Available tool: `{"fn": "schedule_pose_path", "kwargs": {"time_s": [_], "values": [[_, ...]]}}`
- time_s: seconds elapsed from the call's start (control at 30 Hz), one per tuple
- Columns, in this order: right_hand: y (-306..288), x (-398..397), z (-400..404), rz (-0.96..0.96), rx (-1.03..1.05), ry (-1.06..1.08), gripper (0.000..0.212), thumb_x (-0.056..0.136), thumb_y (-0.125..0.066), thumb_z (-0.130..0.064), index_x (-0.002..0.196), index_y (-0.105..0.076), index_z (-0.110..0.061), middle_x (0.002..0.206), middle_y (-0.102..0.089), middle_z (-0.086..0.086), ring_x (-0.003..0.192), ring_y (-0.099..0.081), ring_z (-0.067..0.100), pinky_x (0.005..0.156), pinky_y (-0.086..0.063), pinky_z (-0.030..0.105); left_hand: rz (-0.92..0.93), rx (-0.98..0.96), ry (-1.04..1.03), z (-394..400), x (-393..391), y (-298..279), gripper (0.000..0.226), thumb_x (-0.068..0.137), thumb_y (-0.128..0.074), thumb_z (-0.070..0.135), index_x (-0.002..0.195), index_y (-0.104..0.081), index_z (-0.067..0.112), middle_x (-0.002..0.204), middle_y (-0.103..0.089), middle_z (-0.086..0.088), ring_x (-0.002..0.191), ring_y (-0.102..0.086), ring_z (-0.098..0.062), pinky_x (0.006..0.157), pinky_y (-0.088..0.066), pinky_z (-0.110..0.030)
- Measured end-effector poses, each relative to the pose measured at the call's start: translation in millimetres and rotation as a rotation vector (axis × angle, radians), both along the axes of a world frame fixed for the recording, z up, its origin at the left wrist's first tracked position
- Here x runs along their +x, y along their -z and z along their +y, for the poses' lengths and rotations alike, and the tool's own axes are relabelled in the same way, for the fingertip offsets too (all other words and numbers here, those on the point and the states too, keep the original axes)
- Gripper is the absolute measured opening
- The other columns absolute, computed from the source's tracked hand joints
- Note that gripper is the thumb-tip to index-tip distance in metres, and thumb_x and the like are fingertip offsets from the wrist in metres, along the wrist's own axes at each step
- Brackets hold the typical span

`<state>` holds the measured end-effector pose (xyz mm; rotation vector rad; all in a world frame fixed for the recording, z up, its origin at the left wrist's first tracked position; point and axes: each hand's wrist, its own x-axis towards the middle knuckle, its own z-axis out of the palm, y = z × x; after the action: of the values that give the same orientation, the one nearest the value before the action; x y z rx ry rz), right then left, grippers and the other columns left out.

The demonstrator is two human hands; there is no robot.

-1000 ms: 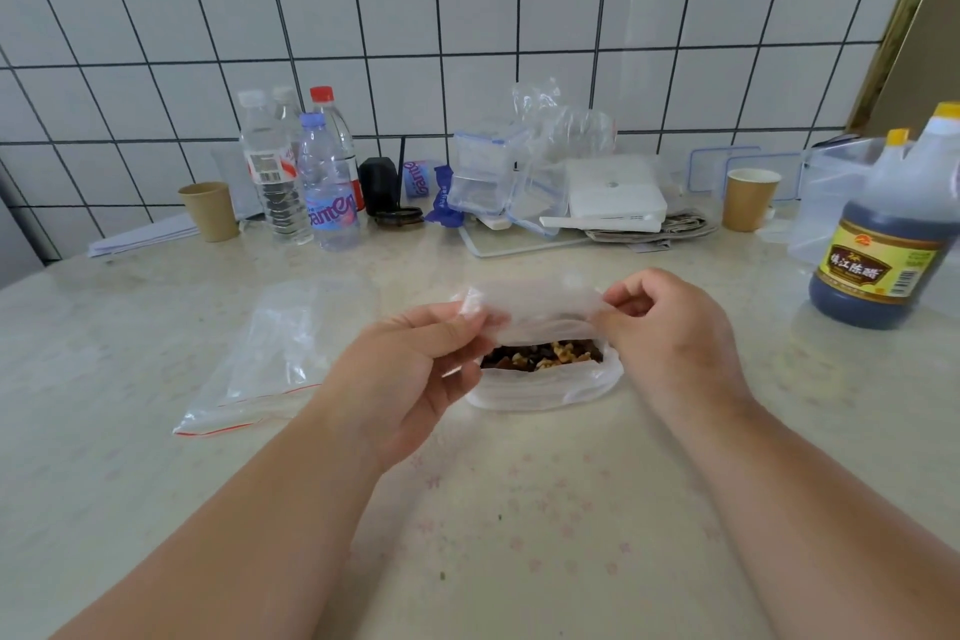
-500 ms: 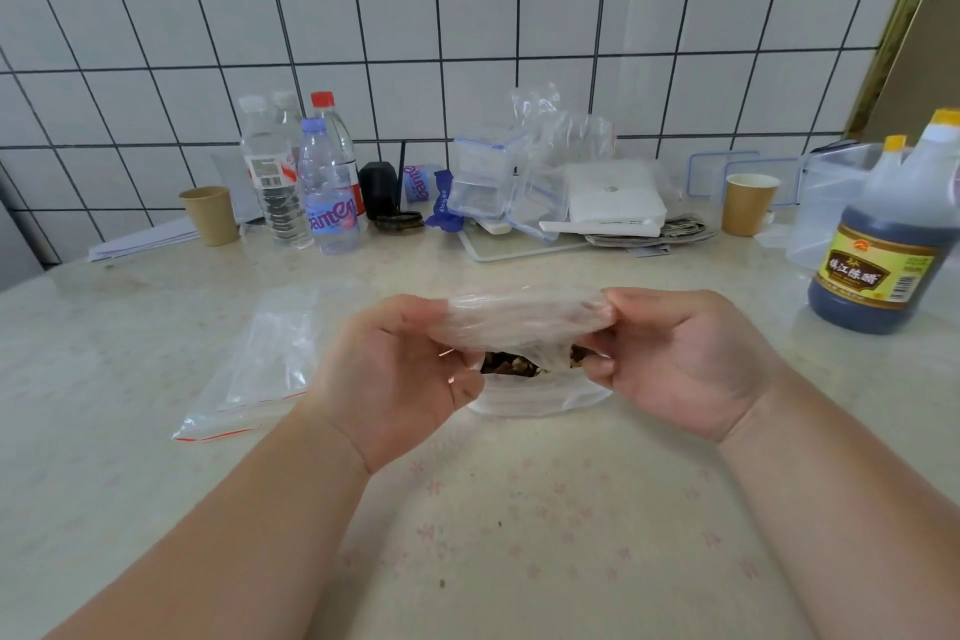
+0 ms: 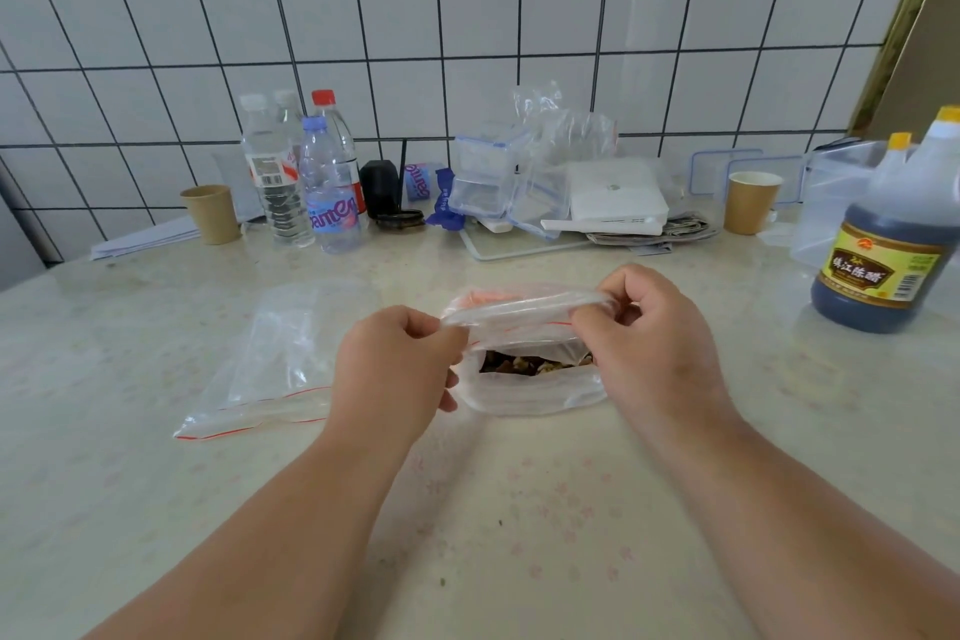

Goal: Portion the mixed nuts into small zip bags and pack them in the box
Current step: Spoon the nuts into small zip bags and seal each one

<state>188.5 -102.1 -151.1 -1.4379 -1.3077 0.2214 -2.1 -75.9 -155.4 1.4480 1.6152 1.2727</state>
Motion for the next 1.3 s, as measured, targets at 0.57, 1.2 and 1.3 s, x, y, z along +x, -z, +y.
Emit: {"fn": "schedule_pose_path", "kwargs": {"time_s": [0.57, 1.2, 1.3], "values": [[0.4, -2.2, 2.6, 0.008, -0.01, -0.072, 0.016, 0.079, -0.067, -0.015, 0.077, -0.06, -0.029, 0.071, -0.061, -0.008, 0.061, -0.055, 0.003, 0.056, -0.04, 0.008, 0.469, 0.289, 0.315, -16.0, 5.6, -1.2, 0.016, 0.08, -0.074, 0.04, 0.084, -0.059, 0.037, 0.072, -0.063, 0.021, 0.071, -0.056, 0.003, 0.056, -0.039, -0.014], [-1.7, -2.3, 0.4, 0.165, -0.192, -0.26, 0.03, 0.068, -0.071, -0.039, 0.092, -0.056, -0.046, 0.084, -0.063, -0.025, 0.064, -0.064, 0.01, 0.063, -0.052, 0.03, 0.254, 0.081, 0.15, -14.8, 5.6, -8.9, 0.016, 0.09, -0.055, 0.015, 0.079, -0.058, 0.027, 0.064, -0.068, 0.003, 0.043, -0.058, -0.006, 0.042, -0.041, -0.025], [-3.3, -6.0, -3.4, 0.113, -0.23, -0.287, 0.038, 0.068, -0.068, -0.027, 0.097, -0.053, -0.046, 0.086, -0.061, -0.033, 0.059, -0.064, 0.002, 0.056, -0.047, 0.02, 0.125, 0.01, 0.163, -16.4, 7.1, -11.3, 0.01, 0.088, -0.054, 0.013, 0.083, -0.058, 0.021, 0.065, -0.069, -0.001, 0.037, -0.062, -0.016, 0.035, -0.042, -0.022]]}}
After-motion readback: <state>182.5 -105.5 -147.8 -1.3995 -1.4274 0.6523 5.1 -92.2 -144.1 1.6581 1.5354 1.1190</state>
